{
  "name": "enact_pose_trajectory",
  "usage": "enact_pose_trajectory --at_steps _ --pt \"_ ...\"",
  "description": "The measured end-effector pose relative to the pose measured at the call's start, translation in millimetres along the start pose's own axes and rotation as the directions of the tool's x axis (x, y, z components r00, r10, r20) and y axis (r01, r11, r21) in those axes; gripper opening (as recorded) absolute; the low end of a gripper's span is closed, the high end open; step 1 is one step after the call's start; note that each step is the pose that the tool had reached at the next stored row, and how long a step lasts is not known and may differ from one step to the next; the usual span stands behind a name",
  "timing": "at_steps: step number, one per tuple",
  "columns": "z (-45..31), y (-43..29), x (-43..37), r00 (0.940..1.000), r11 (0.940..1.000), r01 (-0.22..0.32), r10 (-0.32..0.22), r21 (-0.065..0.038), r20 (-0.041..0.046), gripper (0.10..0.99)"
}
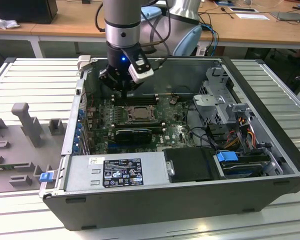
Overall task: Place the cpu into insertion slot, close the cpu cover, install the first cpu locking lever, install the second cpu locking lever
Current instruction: 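Install the first cpu locking lever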
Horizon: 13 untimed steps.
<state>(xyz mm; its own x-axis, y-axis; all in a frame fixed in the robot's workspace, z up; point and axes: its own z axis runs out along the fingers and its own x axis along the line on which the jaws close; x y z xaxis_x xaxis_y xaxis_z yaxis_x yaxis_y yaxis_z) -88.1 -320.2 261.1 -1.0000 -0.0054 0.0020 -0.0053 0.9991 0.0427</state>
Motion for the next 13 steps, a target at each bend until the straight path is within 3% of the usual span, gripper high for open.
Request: enact_pose_trajectory --at_steps 3,6,13 --pt "0.2 0.1 7.8 1.0 1.0 0.0 0.0 -0.001 0.0012 0.106" --pt "1.6 3.3 21.8 1.0 1.0 0.0 0.0 -0.002 0.0017 0.106" --pt "6.4 20.7 24.9 1.0 1.0 0.0 0.0 -0.002 0.0017 0.106"
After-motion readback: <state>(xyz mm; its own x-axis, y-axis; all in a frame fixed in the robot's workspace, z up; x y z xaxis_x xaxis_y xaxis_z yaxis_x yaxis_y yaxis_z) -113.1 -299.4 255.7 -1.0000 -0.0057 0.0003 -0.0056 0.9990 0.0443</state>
